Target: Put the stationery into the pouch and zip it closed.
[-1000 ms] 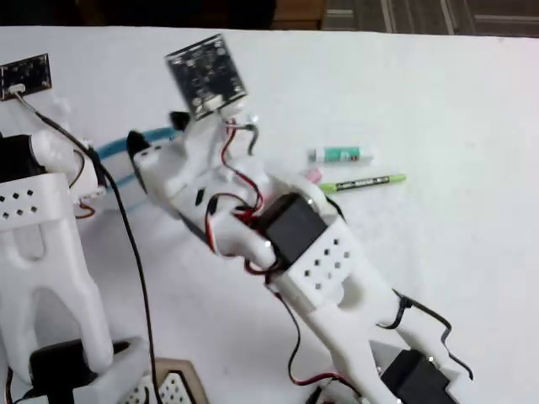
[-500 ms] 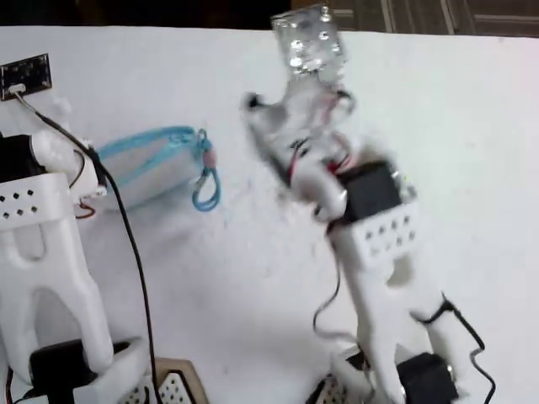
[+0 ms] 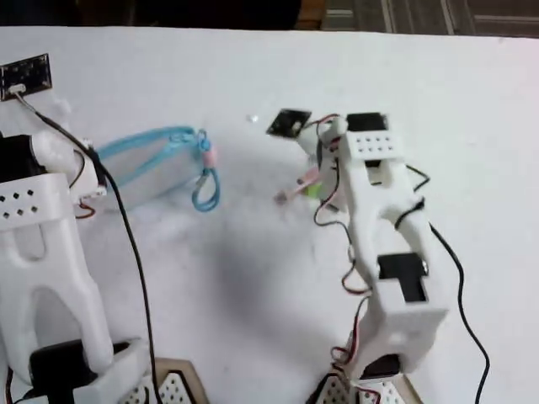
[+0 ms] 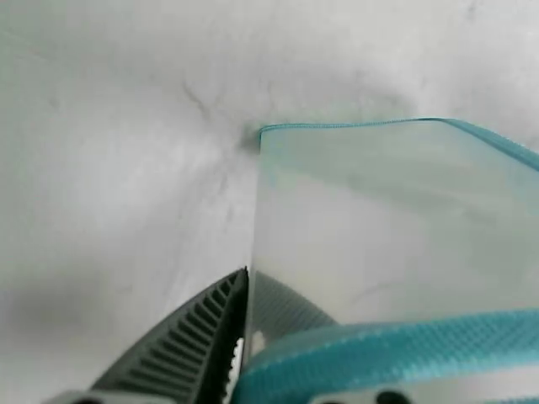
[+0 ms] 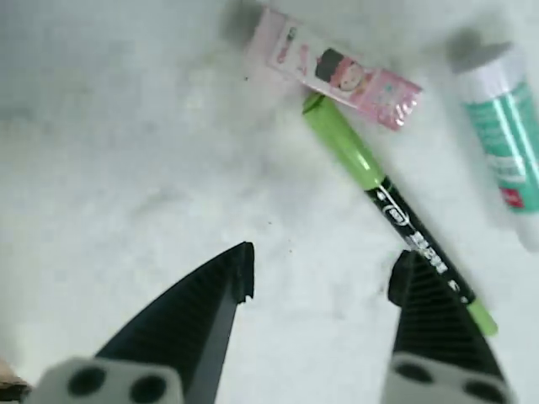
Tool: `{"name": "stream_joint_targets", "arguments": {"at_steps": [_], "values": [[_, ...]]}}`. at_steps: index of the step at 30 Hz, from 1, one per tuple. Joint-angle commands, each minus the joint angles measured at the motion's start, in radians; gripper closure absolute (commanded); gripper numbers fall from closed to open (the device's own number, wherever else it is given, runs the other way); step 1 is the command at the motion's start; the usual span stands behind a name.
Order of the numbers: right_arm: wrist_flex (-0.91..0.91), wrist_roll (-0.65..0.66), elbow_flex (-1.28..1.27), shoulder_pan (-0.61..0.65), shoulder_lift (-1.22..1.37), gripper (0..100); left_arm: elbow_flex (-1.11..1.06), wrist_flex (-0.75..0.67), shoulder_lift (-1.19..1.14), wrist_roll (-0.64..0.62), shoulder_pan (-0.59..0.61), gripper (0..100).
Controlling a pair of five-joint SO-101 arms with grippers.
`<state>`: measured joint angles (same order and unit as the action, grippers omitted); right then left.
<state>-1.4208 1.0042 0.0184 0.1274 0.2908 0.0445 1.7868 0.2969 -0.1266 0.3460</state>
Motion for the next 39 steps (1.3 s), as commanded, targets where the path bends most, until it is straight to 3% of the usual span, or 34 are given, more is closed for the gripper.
{"name": "stream_joint_targets", "arguments": {"at_steps": [1,12,17,21,29,37,39], "values": [[0.101,0.020,0.014,0.012,0.079,79.3,0.000,-0.002,0.005,0.008,0.002,98],[0.236,0.038,0.014,0.012,0.191,80.9,0.005,-0.002,0.004,0.008,0.002,98],[0.232,0.132,0.014,0.012,0.191,98.7,0.005,-0.002,0.004,0.008,0.002,98],[0.228,0.129,0.014,0.012,0.186,94.9,0.005,-0.002,0.004,0.008,0.002,98],[0.074,0.126,0.015,0.012,0.079,98.0,0.005,-0.002,0.008,0.008,0.002,98],[-0.162,0.121,0.006,0.013,-0.300,98.0,0.005,-0.002,0.008,0.008,0.002,98],[-0.223,0.071,0.006,0.013,-0.407,98.0,0.003,-0.002,0.008,0.008,0.002,98]]}}
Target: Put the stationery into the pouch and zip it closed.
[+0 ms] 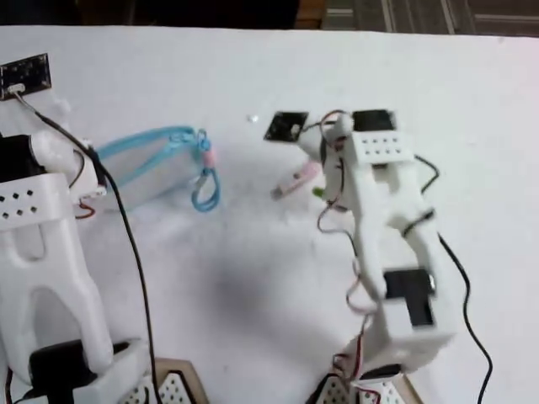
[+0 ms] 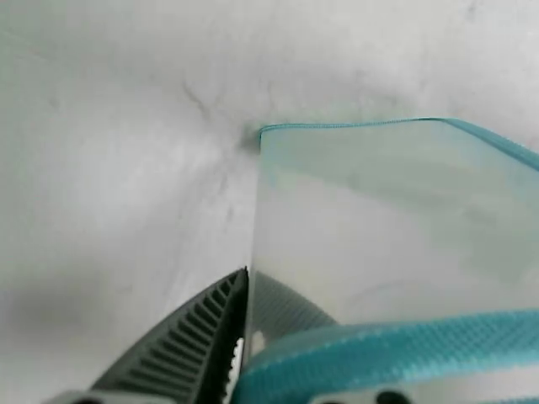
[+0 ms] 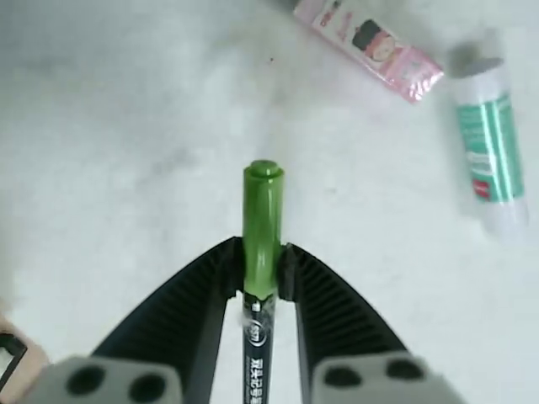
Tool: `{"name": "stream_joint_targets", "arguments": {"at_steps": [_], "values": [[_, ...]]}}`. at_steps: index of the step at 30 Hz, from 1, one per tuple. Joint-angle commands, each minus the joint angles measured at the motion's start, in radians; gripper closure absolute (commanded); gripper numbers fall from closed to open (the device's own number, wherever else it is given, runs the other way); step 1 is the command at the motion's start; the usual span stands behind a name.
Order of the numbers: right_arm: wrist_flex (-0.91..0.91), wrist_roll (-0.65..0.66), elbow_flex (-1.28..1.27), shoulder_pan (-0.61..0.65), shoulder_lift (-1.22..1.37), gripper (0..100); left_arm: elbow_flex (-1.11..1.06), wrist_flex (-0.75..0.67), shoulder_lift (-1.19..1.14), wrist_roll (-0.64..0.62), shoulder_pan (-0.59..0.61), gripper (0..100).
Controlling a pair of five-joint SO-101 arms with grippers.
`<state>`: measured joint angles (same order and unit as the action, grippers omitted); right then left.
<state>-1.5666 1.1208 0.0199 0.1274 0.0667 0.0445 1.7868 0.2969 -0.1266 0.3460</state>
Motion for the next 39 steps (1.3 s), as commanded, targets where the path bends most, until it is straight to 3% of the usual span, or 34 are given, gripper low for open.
{"name": "stream_joint_targets", "arguments": {"at_steps": [1,6,9,15,19,29,39], "values": [[-0.101,-0.094,0.005,0.013,-0.237,98.0,0.002,-0.002,0.010,0.008,0.002,98],[-0.124,-0.445,0.003,0.016,-0.473,98.0,0.005,-0.002,0.010,0.008,0.004,98],[-0.124,-0.671,0.003,0.079,-0.588,98.0,0.005,-0.002,0.010,0.008,0.004,98],[-0.058,-1.197,0.005,0.367,-0.739,98.0,0.005,-0.002,0.010,0.008,0.002,98],[0.125,-1.441,0.005,0.526,-0.780,98.0,0.003,-0.002,0.010,0.008,0.002,98],[0.843,-1.462,0.005,0.564,-0.794,98.1,0.003,-0.002,0.010,0.008,0.002,98],[1.178,-1.461,-0.203,0.581,-0.694,98.1,0.002,-0.002,0.010,0.008,0.002,98]]}}
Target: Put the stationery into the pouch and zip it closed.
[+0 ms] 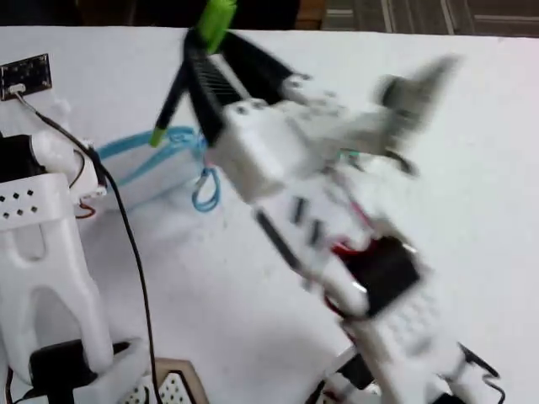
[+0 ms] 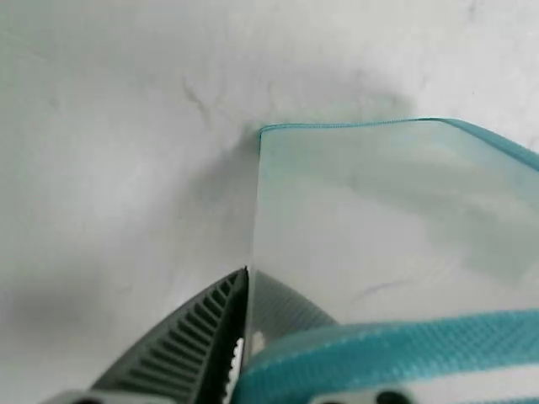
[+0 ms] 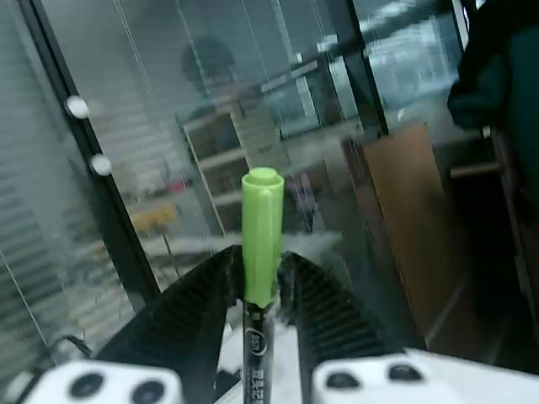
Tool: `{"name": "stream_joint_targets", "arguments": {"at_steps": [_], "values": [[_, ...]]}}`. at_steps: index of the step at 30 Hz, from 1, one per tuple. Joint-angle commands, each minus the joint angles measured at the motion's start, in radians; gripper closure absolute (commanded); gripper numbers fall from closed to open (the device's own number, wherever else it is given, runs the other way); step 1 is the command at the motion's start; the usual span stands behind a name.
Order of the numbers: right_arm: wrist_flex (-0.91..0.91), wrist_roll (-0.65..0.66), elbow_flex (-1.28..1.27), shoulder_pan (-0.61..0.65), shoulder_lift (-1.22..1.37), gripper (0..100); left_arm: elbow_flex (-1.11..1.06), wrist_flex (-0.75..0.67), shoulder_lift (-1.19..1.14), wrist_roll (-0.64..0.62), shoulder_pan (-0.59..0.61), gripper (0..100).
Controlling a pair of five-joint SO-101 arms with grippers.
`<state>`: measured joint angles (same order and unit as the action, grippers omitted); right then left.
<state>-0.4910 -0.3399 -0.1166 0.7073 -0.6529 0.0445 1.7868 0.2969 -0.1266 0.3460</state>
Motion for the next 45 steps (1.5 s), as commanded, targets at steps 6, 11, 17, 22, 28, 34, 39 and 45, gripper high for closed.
{"name": "stream_joint_targets", "arguments": {"at_steps": [6,11,17,22,28,34,39,45], "values": [[0.357,0.081,-0.278,0.007,0.097,98.1,0.003,-0.002,0.010,0.008,0.002,98],[0.378,0.146,-0.374,0.012,0.105,98.1,0.003,-0.002,0.010,0.008,0.002,98],[0.200,0.270,-0.394,0.114,0.104,86.1,0.005,-0.002,0.010,0.008,0.002,98],[0.122,0.275,-0.391,0.162,0.102,66.5,0.005,-0.002,0.010,0.008,0.002,98],[0.047,0.238,-0.252,0.101,0.058,65.5,0.005,-0.002,0.010,0.008,0.005,98],[-0.268,0.018,0.021,-0.137,0.111,65.5,0.005,-0.002,0.010,0.008,0.005,98],[-0.578,-0.114,0.141,-0.271,0.282,65.5,0.005,-0.002,0.010,0.008,0.005,98],[-0.816,-0.328,0.253,-0.358,0.578,65.5,0.005,-0.002,0.010,0.008,0.005,98]]}}
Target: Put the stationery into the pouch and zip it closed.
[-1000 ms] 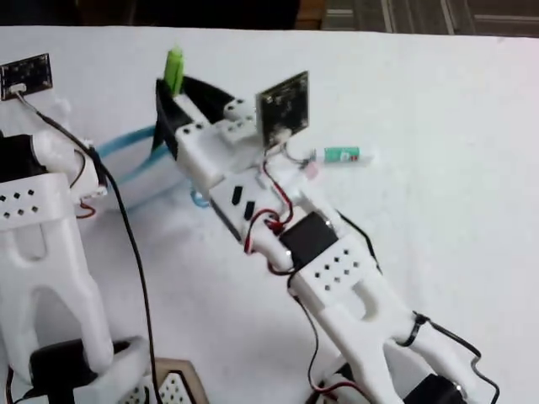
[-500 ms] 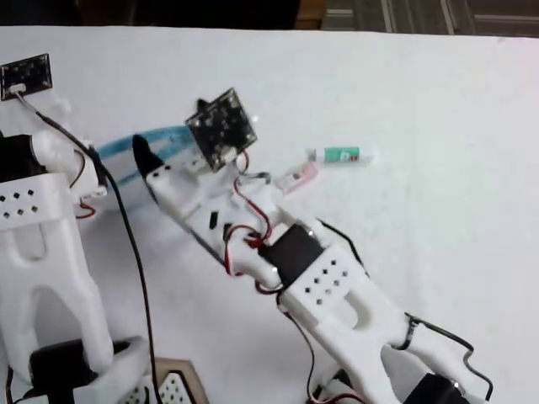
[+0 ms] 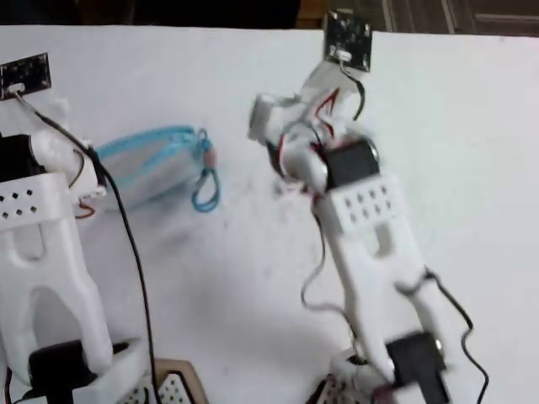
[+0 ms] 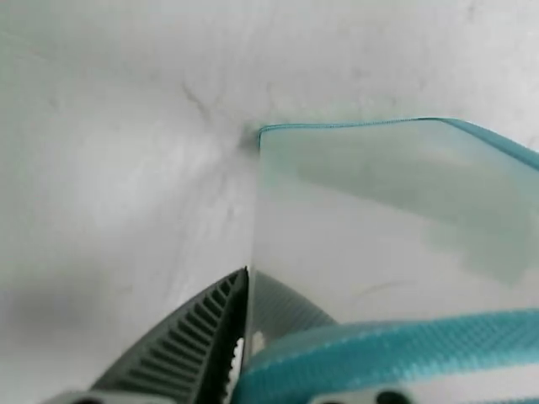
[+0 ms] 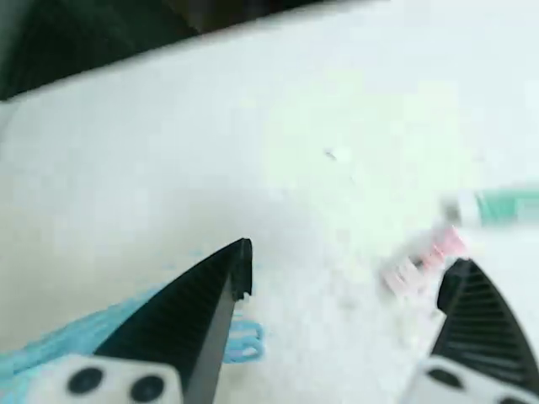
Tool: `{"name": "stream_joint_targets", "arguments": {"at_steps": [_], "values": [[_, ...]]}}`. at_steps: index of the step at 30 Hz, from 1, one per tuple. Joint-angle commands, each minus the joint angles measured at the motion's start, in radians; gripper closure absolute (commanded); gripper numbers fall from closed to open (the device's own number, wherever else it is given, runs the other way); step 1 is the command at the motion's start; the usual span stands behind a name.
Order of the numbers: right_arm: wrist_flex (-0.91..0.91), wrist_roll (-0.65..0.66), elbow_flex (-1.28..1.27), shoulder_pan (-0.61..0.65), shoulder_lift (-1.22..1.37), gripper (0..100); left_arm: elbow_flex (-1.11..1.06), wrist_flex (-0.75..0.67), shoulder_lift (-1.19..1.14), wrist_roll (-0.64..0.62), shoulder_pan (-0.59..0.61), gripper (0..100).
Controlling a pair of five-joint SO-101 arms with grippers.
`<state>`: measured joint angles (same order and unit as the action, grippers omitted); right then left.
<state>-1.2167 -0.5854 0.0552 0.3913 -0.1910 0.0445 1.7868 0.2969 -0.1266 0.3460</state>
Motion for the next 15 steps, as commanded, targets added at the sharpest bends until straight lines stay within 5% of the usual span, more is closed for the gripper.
{"name": "stream_joint_targets", "arguments": {"at_steps": [1,15], "values": [[-0.124,-0.104,0.109,-0.054,0.176,65.5,0.005,-0.002,0.010,0.008,0.005,98],[-0.452,-0.196,0.895,-0.124,1.012,65.5,0.002,-0.003,0.010,0.029,-0.024,98]]}}
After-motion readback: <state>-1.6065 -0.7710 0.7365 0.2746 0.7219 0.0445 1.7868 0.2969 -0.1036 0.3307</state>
